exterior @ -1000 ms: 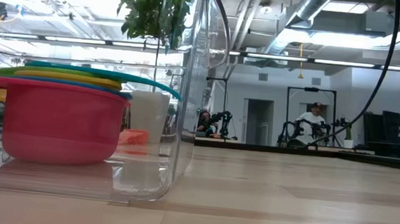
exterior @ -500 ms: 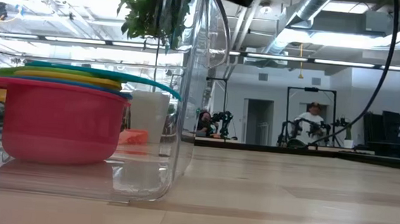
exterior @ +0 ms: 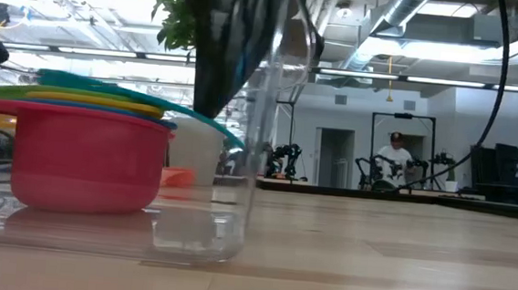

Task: Nest measuring cups in basket
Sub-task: Stack the light blue measuring cup on top of the green measuring cup

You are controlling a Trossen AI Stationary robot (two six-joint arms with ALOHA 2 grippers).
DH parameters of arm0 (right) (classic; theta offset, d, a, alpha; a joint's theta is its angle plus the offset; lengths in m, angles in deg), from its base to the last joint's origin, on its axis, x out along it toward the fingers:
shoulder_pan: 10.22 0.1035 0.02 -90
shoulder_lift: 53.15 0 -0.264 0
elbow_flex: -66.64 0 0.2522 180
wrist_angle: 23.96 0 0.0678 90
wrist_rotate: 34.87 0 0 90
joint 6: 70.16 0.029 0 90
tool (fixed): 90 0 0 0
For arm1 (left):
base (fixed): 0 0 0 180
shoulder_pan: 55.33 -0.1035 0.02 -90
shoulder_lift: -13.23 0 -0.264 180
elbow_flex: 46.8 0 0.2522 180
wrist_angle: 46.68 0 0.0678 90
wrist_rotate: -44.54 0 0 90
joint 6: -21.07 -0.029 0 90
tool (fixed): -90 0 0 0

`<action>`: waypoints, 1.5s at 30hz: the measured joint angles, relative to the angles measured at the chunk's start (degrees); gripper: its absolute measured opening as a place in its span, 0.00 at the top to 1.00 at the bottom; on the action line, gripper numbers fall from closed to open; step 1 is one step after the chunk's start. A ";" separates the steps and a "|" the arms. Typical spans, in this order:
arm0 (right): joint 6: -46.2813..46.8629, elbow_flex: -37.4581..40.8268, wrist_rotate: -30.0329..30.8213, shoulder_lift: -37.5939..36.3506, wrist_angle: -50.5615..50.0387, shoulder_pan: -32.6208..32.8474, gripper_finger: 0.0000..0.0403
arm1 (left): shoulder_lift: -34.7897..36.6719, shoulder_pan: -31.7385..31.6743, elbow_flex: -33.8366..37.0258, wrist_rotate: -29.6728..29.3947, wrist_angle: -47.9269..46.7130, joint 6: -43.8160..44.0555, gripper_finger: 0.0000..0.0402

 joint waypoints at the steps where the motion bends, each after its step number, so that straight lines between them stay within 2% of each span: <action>1: -0.30 0.00 0.01 0.02 -0.23 -0.02 0.97 | 0.00 -0.50 0.00 0.19 0.27 -0.58 0.52; 5: -0.94 0.00 0.28 0.01 -0.24 -0.05 0.99 | 0.00 -1.82 0.00 0.46 1.16 -2.50 0.52; 12: -1.67 -1.42 1.85 -0.42 -3.25 0.00 0.94 | 0.02 -2.60 0.00 1.50 1.14 -2.81 0.52; 18: -2.26 -1.42 3.02 -0.45 -3.37 -0.49 0.99 | 0.02 -2.60 0.00 1.53 1.26 -2.81 0.52; 22: -2.41 -1.42 2.12 -0.20 -3.38 -0.83 0.97 | 0.02 -2.60 0.00 1.50 2.54 -2.83 0.52; 26: -2.21 -1.36 -0.49 0.23 -3.91 -0.87 0.94 | 0.02 -2.60 -0.02 1.46 2.86 -2.83 0.52; 29: -2.13 -1.40 -2.12 0.19 -3.77 -0.53 0.96 | 0.02 -2.60 -0.02 0.99 2.89 -2.83 0.52; 33: -1.13 -1.38 -8.34 0.19 -3.07 0.20 0.99 | 0.02 -2.71 -0.02 -0.69 3.75 -3.25 0.52; 37: -0.05 -1.38 -12.99 0.19 -0.77 1.14 0.96 | 0.02 -3.56 -0.02 -1.21 5.35 -4.79 0.52; 41: -0.19 -1.38 -13.92 0.19 5.80 1.78 0.93 | 0.02 -4.69 -0.02 -1.22 7.63 -7.05 0.52; 45: -2.62 -1.38 -13.92 0.19 10.80 1.71 0.95 | 0.02 -5.42 -0.02 -1.14 9.84 -9.10 0.52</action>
